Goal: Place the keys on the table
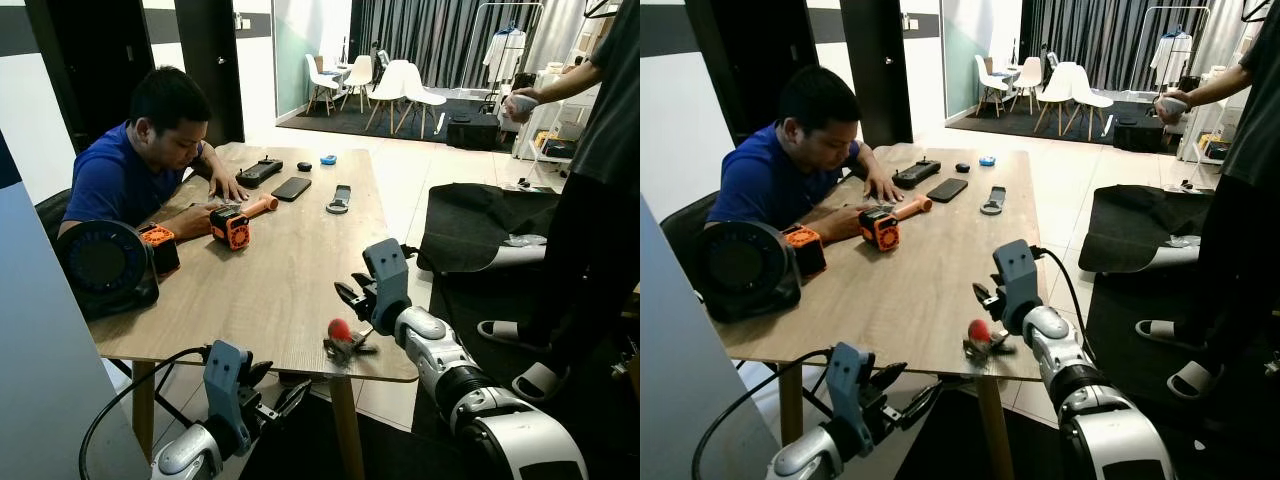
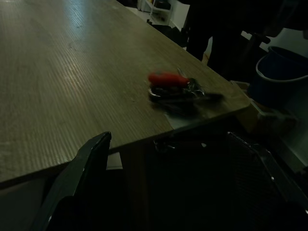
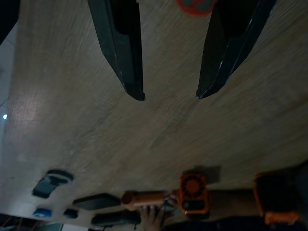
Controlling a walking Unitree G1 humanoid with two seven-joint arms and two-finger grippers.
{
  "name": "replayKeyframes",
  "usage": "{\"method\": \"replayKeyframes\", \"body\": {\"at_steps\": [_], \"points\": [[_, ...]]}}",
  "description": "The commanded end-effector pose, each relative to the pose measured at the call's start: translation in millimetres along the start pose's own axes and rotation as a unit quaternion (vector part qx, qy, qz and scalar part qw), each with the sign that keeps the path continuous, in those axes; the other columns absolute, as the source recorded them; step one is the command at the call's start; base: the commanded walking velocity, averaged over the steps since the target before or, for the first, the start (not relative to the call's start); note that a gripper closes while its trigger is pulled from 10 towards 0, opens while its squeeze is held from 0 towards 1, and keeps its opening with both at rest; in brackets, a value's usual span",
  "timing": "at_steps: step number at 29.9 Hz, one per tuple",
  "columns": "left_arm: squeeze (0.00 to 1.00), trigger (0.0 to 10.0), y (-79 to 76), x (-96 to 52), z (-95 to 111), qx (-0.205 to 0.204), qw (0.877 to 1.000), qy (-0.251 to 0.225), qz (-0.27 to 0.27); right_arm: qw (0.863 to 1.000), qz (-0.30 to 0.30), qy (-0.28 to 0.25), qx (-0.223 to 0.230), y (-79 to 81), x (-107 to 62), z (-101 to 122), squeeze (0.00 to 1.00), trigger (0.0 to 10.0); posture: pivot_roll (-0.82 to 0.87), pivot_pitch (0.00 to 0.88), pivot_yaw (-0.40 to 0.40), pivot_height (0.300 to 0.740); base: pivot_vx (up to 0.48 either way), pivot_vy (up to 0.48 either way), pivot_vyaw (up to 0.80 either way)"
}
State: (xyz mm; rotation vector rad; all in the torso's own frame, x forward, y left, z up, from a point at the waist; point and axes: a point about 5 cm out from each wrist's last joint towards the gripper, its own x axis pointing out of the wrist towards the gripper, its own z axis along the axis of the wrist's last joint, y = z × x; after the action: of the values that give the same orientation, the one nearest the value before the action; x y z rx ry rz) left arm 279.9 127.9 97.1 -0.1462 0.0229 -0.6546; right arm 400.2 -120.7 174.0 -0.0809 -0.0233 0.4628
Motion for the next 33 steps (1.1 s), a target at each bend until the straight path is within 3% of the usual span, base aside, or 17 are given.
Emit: {"method": "replayKeyframes", "body": {"at_steps": [1, 5, 7, 11, 14, 15, 16, 18, 20, 22, 25, 26, 27, 28, 29, 31, 33], "points": [[0.0, 10.0, 3.0, -2.0, 0.5, -0.002, 1.0, 0.002, 0.005, 1.0, -0.018, -0.018, 0.009, -6.8, -1.5, 5.0, 0.0, 10.0, 0.07, 0.051, -0.009, 0.74, 0.0, 0.0, 0.0], [0.0, 10.0, 6.5, -4.0, 1.0, 0.0, 1.0, 0.002, 0.012, 0.997, -0.055, -0.048, 0.031, -21.2, -8.7, 7.9, 0.0, 10.0, 0.07, 0.048, -0.011, 0.74, 0.0, 0.0, 0.0], [0.0, 10.0, 14.3, -11.5, -1.2, 0.007, 1.0, 0.008, 0.028, 0.985, -0.144, -0.077, 0.062, -54.6, -36.6, -6.0, 0.0, 10.0, 0.07, 0.042, -0.012, 0.74, 0.0, 0.0, 0.0], [0.0, 10.0, 18.8, -17.5, -4.8, 0.011, 0.999, 0.016, 0.036, 0.972, -0.207, -0.084, 0.079, -75.5, -61.7, -22.4, 0.0, 10.0, 0.07, 0.04, -0.012, 0.74, 0.0, 0.0, 0.0], [0.0, 10.0, 27.2, -31.5, -16.9, 0.022, 0.997, 0.042, 0.052, 0.932, -0.337, -0.078, 0.111, -108.3, -119.9, -59.5, 0.0, 10.0, 0.06, 0.039, -0.008, 0.74, 0.0, 0.0, 0.0], [0.0, 10.0, 27.2, -31.5, -16.9, 0.022, 0.997, 0.042, 0.052, 0.932, -0.337, -0.078, 0.111, -108.3, -119.9, -59.5, 0.0, 10.0, 0.06, 0.039, -0.008, 0.74, 0.0, 0.0, 0.0], [0.0, 10.0, 32.2, -44.4, -31.8, 0.029, 0.994, 0.075, 0.067, 0.899, -0.416, -0.045, 0.132, -117.8, -164.8, -94.0, 0.0, 10.0, 0.05, 0.035, 0.0, 0.74, 0.0, 0.0, 0.0], [0.0, 10.0, 32.2, -44.4, -31.8, 0.029, 0.994, 0.075, 0.067, 0.899, -0.416, -0.045, 0.132, -117.8, -164.8, -94.0, 0.0, 10.0, 0.05, 0.035, 0.0, 0.74, 0.0, 0.0, 0.0], [0.0, 10.0, 34.7, -53.3, -42.9, 0.031, 0.992, 0.1, 0.077, 0.87, -0.468, -0.013, 0.154, -117.7, -198.8, -120.6, 0.0, 10.0, 0.05, 0.033, 0.003, 0.74, 0.0, 0.0, 0.0], [0.0, 10.0, 34.7, -53.3, -42.9, 0.031, 0.992, 0.1, 0.077, 0.87, -0.468, -0.013, 0.154, -117.7, -198.8, -120.6, 0.0, 10.0, 0.05, 0.033, 0.003, 0.74, 0.0, 0.0, 0.0], [0.0, 10.0, 36.2, -62.2, -58.6, 0.036, 0.986, 0.136, 0.094, 0.849, -0.497, 0.048, 0.176, -104.4, -230.5, -153.8, 0.0, 10.0, 0.05, 0.031, 0.007, 0.74, 0.0, 0.0, 0.0], [0.0, 10.0, 41.9, -67.8, -71.1, 0.04, 0.975, 0.17, 0.135, 0.841, -0.494, 0.104, 0.197, -89.7, -242.5, -175.1, 0.0, 10.0, 0.05, 0.026, 0.013, 0.74, 0.0, 0.0, 0.0], [0.0, 10.0, 41.9, -67.8, -71.1, 0.04, 0.975, 0.17, 0.135, 0.841, -0.494, 0.104, 0.197, -89.7, -242.5, -175.1, 0.0, 10.0, 0.05, 0.026, 0.013, 0.74, 0.0, 0.0, 0.0], [0.0, 10.0, 47.7, -73.0, -82.2, 0.048, 0.962, 0.198, 0.183, 0.842, -0.471, 0.165, 0.206, -71.2, -248.8, -194.1, 0.0, 10.0, 0.04, 0.02, 0.017, 0.74, 0.0, 0.0, 0.0], [0.0, 10.0, 47.7, -73.0, -82.2, 0.048, 0.962, 0.198, 0.183, 0.842, -0.471, 0.165, 0.206, -71.2, -248.8, -194.1, 0.0, 10.0, 0.04, 0.02, 0.017, 0.74, 0.0, 0.0, 0.0], [0.0, 10.0, 53.5, -81.8, -104.3, 0.048, 0.926, 0.269, 0.26, 0.85, -0.412, 0.253, 0.208, -37.6, -250.9, -218.2, 0.0, 10.0, 0.04, 0.015, 0.017, 0.74, 0.0, 0.0, 0.0], [0.0, 10.0, 52.1, -83.8, -112.1, 0.044, 0.915, 0.292, 0.274, 0.855, -0.387, 0.277, 0.205, -25.2, -249.0, -224.4, 0.0, 10.0, 0.04, 0.015, 0.017, 0.74, 0.0, 0.0, 0.0]]}}
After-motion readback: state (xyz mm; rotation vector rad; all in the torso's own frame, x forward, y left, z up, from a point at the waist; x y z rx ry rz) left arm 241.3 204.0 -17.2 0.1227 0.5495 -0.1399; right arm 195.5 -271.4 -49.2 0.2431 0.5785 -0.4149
